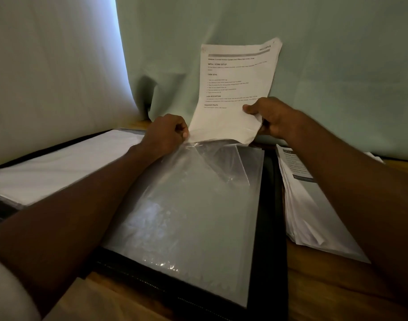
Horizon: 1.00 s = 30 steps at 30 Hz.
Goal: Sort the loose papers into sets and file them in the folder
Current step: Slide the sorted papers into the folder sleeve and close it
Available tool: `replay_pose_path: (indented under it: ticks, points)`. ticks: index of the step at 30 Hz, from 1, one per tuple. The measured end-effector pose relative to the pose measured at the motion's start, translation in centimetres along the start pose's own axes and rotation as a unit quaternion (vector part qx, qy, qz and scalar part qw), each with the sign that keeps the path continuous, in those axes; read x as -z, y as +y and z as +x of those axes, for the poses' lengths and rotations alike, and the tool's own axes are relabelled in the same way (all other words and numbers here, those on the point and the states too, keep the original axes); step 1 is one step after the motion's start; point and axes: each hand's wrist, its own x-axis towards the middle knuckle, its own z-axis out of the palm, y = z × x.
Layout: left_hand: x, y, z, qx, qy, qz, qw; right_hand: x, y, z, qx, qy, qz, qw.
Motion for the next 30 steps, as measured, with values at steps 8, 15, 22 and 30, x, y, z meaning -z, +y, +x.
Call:
replay_pose_path:
  ticks: [8, 15, 22, 30]
  points:
    - [-0.4, -0.1, 0.0, 0.026, -0.041, 0.028, 0.998, 0.8, 1.3, 0.6, -0.066, -0.043, 0.102, 0.992]
    - [-0.5, 0.2, 0.4, 0.043, -0.040, 0.040, 0.997, 0.1, 3.3, -0.5, -0.122, -0.084, 0.066, 0.987]
    - [0.2, 2.5, -0.1, -0.002, -0.034, 0.019, 0.999, 0.4, 2.9, -0.4, -0.084, -0.090, 0.149, 0.981]
    - [-1.5, 7.8, -2.1, -0.125, -0.084, -0.106, 0.983, 1.2, 3.3, -0.3, -0.089, -0.136, 0.116, 0.980]
